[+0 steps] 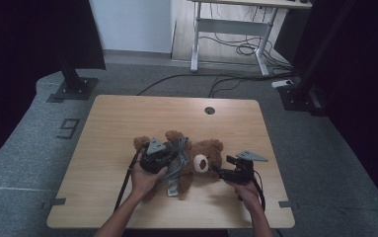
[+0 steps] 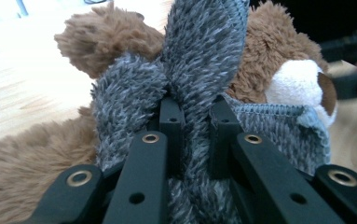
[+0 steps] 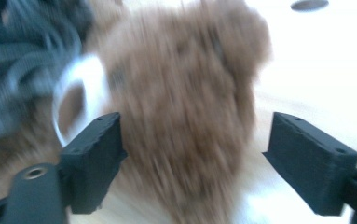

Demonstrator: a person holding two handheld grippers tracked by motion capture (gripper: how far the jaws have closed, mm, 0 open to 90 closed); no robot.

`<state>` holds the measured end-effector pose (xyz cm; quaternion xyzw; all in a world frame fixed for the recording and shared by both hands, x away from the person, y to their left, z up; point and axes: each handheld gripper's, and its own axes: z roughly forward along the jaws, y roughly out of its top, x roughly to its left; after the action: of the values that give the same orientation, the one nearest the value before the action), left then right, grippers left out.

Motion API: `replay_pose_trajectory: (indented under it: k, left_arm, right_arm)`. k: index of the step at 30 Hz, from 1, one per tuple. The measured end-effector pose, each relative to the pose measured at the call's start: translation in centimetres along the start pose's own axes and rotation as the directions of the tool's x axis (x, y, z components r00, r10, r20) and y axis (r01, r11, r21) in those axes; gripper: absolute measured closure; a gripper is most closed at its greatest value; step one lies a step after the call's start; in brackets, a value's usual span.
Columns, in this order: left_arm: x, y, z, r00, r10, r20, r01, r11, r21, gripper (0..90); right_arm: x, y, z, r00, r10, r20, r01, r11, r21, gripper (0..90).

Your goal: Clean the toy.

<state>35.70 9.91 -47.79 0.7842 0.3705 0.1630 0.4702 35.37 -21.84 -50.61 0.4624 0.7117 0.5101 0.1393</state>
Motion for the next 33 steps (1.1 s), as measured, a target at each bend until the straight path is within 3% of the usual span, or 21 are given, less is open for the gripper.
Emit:
replay_pose_trajectory:
  k: [5, 7, 9, 14, 16, 22, 28, 30, 33]
  left_arm:
    - [-0.3, -0.5, -0.4, 0.9998, -0.008, 0.017, 0.008, 0.9999, -0.011, 79.0]
    - [-0.3, -0.6, -0.5, 0.9998, -0.003, 0.02, 0.004, 0.9999, -0.011, 79.0]
    - [-0.3, -0.6, -0.6, 0.9997, -0.006, 0.024, 0.007, 0.9999, -0.01, 79.0]
    - [-0.5, -0.9, -0.8, 0.9995, -0.002, 0.033, 0.003, 0.9999, -0.011, 78.8]
    - [-0.8, -1.1, -0.9, 0.9993, 0.004, 0.037, -0.004, 0.9999, -0.011, 78.7]
    - [-1.7, -2.0, -1.8, 0.9976, 0.019, 0.066, -0.02, 0.9998, 0.005, 78.6]
    - [-2.9, -2.5, -2.4, 0.9941, 0.026, 0.105, -0.03, 0.9991, 0.03, 77.7]
    - [-3.2, -2.7, -2.1, 0.9934, 0.036, 0.109, -0.041, 0.998, 0.047, 77.7]
    - [-3.0, -2.9, -1.4, 0.9931, 0.019, 0.116, -0.027, 0.9976, 0.063, 77.8]
  right_arm:
    - [1.4, 3.3, 1.6, 0.9994, -0.012, 0.032, 0.012, 1.0, 0.016, 10.6]
    - [1.6, 3.8, 2.4, 0.9995, -0.011, 0.031, 0.01, 0.999, 0.033, 8.7]
    - [1.7, 3.7, 3.3, 0.9994, -0.006, 0.035, 0.004, 0.998, 0.065, 6.0]
    - [1.1, 2.4, 4.5, 0.9965, 0.075, -0.036, -0.071, 0.992, 0.106, 8.0]
    - [1.1, 1.9, 4.3, 0.9952, 0.087, -0.045, -0.082, 0.991, 0.11, 11.9]
    - [1.6, 1.1, 3.3, 0.9975, 0.046, -0.054, -0.04, 0.992, 0.117, 30.9]
    - [1.5, 0.3, 3.0, 0.9986, 0.032, -0.043, -0.029, 0.998, 0.06, 48.4]
    - [1.6, 0.3, 3.1, 0.9995, 0.017, -0.028, -0.016, 0.999, 0.042, 51.1]
    - [1.7, 0.5, 3.2, 0.9999, -0.002, -0.013, 0.002, 1.0, 0.022, 54.4]
